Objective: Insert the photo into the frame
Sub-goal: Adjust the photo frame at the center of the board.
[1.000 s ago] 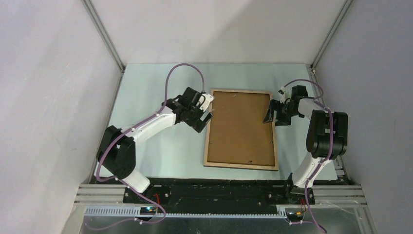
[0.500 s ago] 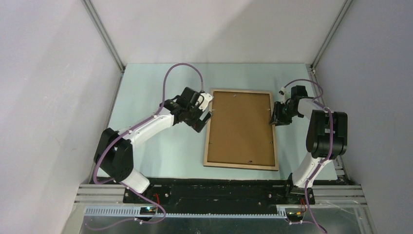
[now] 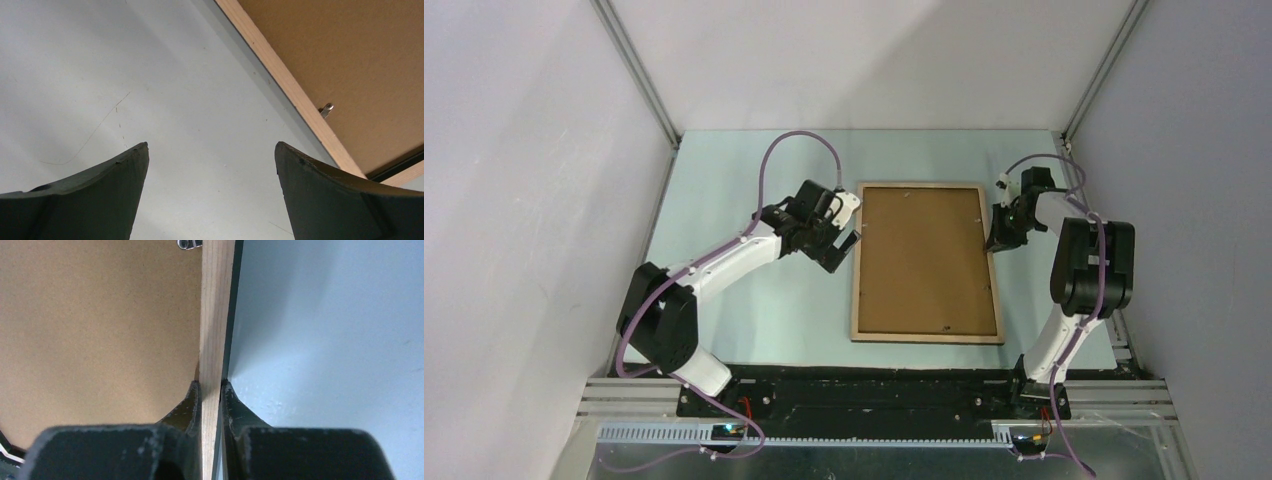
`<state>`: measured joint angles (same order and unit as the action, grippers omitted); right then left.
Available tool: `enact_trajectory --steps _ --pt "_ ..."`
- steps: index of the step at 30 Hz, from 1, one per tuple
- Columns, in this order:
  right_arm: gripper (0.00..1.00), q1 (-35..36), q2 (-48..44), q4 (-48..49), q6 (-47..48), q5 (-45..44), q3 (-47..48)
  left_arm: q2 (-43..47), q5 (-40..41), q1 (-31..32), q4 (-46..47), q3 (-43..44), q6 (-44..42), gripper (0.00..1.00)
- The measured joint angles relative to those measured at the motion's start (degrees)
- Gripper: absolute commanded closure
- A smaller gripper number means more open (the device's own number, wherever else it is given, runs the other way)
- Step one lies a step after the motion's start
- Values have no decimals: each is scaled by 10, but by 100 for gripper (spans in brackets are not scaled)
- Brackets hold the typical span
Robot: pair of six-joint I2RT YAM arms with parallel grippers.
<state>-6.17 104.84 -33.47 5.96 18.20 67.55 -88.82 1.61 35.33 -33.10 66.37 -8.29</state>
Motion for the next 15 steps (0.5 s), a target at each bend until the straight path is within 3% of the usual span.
enact_trajectory --steps 15 --pt "100 30 139 -92 136 -24 220 16 1 -1 4 -18 -13 1"
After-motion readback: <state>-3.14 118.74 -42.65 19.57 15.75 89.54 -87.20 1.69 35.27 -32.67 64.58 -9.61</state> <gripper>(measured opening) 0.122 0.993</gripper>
